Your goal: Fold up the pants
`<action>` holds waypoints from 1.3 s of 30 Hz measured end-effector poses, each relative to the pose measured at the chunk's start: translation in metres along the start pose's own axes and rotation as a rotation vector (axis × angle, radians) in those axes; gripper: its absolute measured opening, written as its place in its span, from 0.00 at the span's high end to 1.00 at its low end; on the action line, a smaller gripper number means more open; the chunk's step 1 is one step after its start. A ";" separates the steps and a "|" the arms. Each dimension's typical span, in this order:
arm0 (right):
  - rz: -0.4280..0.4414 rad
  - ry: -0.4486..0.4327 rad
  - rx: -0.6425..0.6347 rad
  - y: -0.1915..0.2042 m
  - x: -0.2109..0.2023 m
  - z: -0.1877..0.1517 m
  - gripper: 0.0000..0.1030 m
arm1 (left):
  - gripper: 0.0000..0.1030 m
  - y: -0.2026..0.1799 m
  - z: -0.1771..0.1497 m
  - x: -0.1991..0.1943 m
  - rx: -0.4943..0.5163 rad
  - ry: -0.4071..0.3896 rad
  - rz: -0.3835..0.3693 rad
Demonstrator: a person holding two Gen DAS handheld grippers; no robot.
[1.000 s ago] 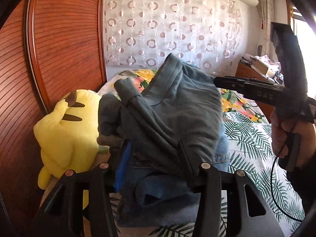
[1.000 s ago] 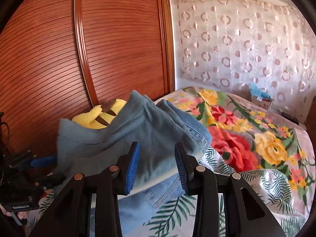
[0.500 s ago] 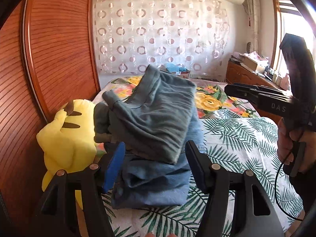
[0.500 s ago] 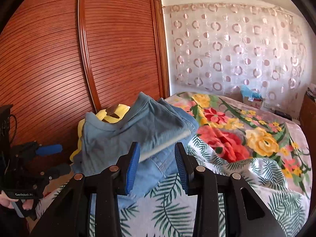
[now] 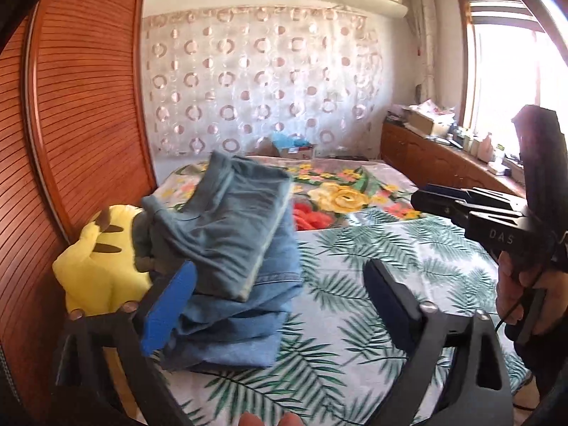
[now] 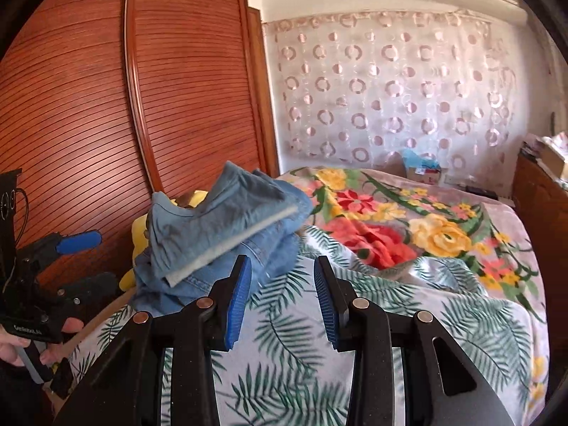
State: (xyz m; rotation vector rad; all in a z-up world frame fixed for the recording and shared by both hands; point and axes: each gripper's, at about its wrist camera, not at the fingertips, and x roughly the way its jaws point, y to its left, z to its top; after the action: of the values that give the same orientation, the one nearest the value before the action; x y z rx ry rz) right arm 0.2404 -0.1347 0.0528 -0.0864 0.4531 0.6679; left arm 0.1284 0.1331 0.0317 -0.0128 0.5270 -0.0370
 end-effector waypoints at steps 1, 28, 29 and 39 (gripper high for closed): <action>-0.009 -0.006 0.003 0.000 -0.007 -0.002 0.63 | 0.00 -0.005 0.001 -0.003 0.008 -0.005 -0.004; -0.413 -0.138 0.103 0.082 -0.145 -0.052 0.24 | 0.00 -0.095 0.007 -0.052 0.055 -0.090 -0.058; -0.417 -0.137 0.103 0.086 -0.144 -0.051 0.24 | 0.00 -0.096 0.006 -0.052 0.053 -0.089 -0.058; -0.424 -0.142 0.108 0.095 -0.143 -0.049 0.24 | 0.00 -0.096 0.003 -0.050 0.054 -0.077 -0.048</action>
State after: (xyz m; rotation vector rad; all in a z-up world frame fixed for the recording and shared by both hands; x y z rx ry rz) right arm 0.0650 -0.1538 0.0771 -0.0303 0.3192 0.2299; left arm 0.0836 0.0392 0.0619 0.0255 0.4487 -0.0976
